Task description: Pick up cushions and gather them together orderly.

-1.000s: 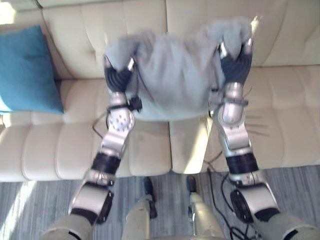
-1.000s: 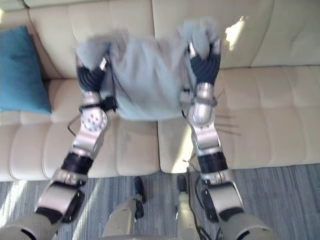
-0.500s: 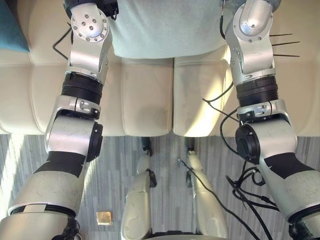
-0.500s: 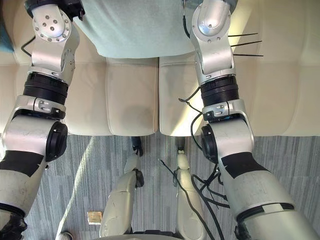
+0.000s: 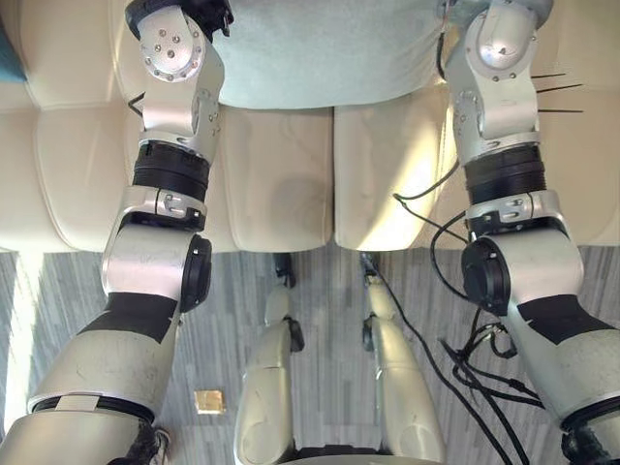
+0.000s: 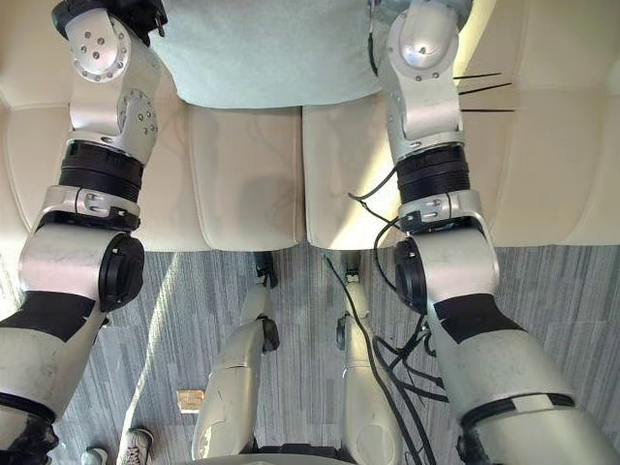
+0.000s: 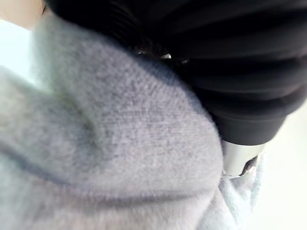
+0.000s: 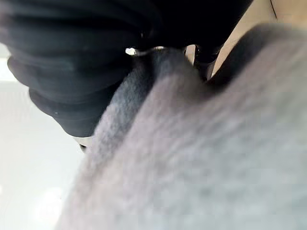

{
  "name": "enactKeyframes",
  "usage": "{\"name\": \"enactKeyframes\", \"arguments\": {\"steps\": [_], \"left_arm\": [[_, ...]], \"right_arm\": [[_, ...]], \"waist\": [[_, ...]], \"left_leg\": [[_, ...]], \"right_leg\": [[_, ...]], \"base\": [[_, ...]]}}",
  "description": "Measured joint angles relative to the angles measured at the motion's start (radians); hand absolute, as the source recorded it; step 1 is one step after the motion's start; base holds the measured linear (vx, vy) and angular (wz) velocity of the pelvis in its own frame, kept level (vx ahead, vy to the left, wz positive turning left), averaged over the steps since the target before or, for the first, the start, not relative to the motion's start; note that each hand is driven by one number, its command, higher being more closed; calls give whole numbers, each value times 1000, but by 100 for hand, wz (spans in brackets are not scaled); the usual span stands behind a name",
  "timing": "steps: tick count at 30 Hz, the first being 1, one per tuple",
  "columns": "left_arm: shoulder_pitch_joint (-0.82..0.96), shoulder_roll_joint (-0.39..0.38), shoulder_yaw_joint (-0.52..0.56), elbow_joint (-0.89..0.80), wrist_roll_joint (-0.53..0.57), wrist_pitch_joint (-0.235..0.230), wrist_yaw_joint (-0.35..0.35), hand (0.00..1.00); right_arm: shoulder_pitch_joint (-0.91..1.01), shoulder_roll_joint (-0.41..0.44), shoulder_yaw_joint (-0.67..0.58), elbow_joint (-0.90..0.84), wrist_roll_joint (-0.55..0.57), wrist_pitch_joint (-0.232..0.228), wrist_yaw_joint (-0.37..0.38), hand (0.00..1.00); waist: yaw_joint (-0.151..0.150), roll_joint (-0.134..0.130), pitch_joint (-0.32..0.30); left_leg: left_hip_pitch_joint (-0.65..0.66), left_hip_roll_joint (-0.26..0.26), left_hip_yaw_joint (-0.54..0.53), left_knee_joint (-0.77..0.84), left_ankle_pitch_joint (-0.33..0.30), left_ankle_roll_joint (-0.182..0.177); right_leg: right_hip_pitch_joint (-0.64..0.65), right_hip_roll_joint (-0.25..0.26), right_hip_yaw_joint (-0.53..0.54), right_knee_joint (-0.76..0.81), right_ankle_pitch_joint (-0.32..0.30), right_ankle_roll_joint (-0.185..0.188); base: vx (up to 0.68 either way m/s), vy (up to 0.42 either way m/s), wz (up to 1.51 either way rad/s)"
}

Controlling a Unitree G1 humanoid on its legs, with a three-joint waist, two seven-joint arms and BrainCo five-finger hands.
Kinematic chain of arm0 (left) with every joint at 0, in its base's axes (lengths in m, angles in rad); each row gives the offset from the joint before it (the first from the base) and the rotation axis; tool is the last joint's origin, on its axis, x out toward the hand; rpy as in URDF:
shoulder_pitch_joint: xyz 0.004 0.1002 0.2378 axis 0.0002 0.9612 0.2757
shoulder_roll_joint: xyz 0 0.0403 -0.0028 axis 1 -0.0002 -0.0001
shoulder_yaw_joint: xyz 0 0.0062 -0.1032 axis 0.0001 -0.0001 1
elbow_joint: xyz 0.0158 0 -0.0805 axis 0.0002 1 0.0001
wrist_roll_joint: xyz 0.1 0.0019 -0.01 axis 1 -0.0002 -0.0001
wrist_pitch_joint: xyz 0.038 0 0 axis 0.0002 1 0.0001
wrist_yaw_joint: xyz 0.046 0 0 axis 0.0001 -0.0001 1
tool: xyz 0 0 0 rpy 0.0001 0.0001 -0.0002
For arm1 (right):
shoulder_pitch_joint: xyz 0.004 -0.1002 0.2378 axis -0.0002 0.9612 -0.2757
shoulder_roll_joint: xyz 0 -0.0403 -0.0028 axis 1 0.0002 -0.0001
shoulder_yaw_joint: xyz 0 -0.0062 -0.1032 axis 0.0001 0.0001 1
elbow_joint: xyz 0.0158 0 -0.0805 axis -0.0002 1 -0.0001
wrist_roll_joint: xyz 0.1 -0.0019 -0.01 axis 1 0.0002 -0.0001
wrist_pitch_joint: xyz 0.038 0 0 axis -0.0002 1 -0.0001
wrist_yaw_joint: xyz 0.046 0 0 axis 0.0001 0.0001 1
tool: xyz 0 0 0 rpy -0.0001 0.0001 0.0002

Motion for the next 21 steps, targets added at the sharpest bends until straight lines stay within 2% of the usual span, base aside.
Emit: {"name": "enactKeyframes", "arguments": {"steps": [5, 8, 10, 15, 18, 21], "left_arm": [[-3, 74, 29, -12, 9, 23, -20, 0], [-3, 119, 59, -39, 6, 29, -20, 0], [-3, 159, 86, -59, -8, 29, -40, 0], [29, 173, 94, -75, -61, 28, -64, 0], [140, 171, 125, -156, -114, 25, -81, 0], [334, 139, 161, -281, -124, 14, -82, 0]], "right_arm": [[0, -85, 0, -53, 103, 0, 42, 0], [3, -149, -17, -98, 210, -3, 63, 0], [4, -222, -17, -131, 324, -11, 101, 0], [5, -264, -18, -152, 481, -34, 129, 0], [67, -266, -46, -222, 537, -54, 128, 0], [269, -266, -87, -353, 537, -62, 128, 0]], "waist": [[5, 0, 0], [9, 0, 0], [18, 0, 0], [24, 0, 0], [25, 0, 0], [26, 0, 0]], "left_leg": [[-8, 1, 4, 0, 2, -2], [-8, 2, 5, 0, 2, -2], [-7, 7, 7, 0, 2, -2], [5, 14, 12, 0, 2, -2], [17, 14, 13, 0, 1, -2], [43, 16, 14, 0, -1, -4]], "right_leg": [[-7, 0, -10, 1, 2, 0], [-7, 0, -13, 1, 2, 0], [-6, 1, -16, 4, 2, 0], [-3, 3, -18, 21, 2, 0], [8, 4, -18, 22, 2, 0], [39, 6, -16, 22, -13, -4]], "base": [[-20, 45, 1], [0, 24, 0], [1, 38, -1], [-11, 22, -1], [-28, 33, 1], [-32, 21, 6]]}}
